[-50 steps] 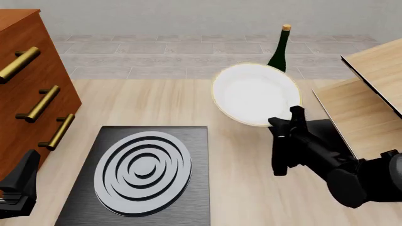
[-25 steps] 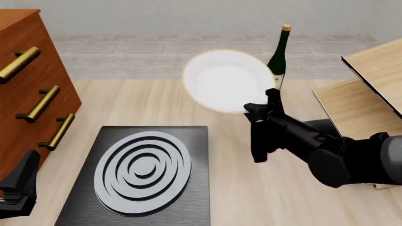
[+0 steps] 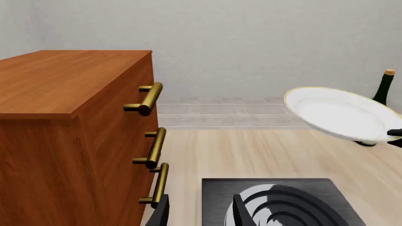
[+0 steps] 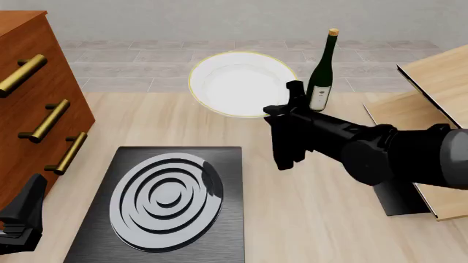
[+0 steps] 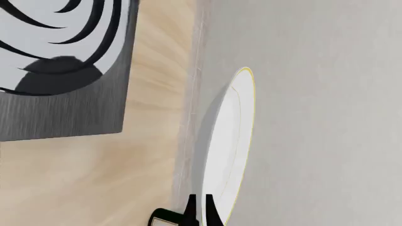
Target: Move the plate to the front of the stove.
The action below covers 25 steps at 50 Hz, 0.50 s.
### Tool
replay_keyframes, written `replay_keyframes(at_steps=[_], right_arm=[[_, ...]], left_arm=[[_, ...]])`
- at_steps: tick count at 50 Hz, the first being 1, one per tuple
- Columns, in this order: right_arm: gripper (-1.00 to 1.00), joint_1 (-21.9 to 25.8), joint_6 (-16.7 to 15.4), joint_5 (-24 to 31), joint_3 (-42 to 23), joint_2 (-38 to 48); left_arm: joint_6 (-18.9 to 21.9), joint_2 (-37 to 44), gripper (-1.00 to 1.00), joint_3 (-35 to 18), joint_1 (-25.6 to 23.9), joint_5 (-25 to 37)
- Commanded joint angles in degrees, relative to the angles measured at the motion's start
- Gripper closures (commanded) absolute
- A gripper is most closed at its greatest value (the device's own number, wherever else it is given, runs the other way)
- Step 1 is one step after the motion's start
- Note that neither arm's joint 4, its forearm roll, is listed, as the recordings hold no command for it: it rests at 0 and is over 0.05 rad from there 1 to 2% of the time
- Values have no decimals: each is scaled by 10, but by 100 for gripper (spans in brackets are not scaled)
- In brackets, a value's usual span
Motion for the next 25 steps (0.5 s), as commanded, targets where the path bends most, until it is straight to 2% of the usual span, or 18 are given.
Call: replay_keyframes(at_steps=[1, 11, 25], right_arm=[[100, 19, 21, 94, -71, 8], [100, 25, 26, 163, -156, 43], [100, 29, 18, 194, -234, 106]], left_arm=[[0, 0, -100, 0, 0, 0], [0, 0, -100, 0, 0, 0], [0, 0, -100, 0, 0, 0]])
